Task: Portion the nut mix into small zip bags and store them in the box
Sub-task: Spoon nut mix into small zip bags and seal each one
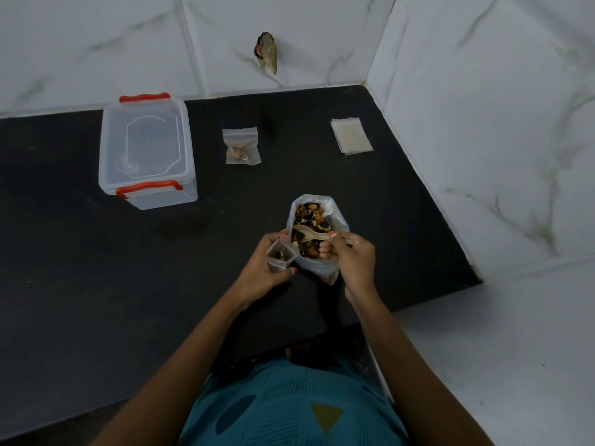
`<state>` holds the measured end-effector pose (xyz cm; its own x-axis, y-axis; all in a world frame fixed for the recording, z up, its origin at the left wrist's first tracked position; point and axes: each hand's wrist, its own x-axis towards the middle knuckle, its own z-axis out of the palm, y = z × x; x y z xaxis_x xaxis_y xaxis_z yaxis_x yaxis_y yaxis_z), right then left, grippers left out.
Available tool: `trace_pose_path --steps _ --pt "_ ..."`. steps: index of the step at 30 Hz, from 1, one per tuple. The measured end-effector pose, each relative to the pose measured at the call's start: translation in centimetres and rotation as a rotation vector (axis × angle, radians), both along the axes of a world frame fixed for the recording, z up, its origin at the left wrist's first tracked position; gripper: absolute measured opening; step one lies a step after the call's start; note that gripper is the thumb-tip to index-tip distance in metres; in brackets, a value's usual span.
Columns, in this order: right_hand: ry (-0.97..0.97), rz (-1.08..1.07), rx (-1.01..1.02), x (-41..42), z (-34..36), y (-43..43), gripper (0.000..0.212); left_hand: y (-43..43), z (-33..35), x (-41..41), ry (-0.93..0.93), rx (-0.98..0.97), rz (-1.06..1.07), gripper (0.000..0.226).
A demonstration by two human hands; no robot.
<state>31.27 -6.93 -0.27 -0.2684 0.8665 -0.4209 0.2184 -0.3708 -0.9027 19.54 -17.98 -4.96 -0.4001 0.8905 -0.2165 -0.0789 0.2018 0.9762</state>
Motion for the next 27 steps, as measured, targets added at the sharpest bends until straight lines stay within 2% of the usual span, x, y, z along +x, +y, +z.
trace_pose_path --steps 6,11,18,22,27 --pt "0.131 -0.098 -0.180 0.3 0.7 0.4 0.008 -0.1 -0.1 -0.4 0.009 -0.003 0.008 0.058" --pt "0.171 -0.133 -0.224 1.1 1.2 0.9 0.013 0.0 -0.2 -0.3 0.087 0.017 0.032 0.060" --pt "0.231 -0.105 -0.229 1.8 3.6 0.6 0.008 0.8 0.4 -0.7 0.135 0.026 0.125 0.060" --pt "0.233 0.017 -0.097 1.8 5.3 -0.3 0.010 1.4 0.6 -0.7 0.160 0.063 0.151 0.059" --pt "0.025 0.251 0.372 1.1 5.6 -1.8 0.008 2.0 1.4 -0.1 0.192 0.090 0.170 0.059"
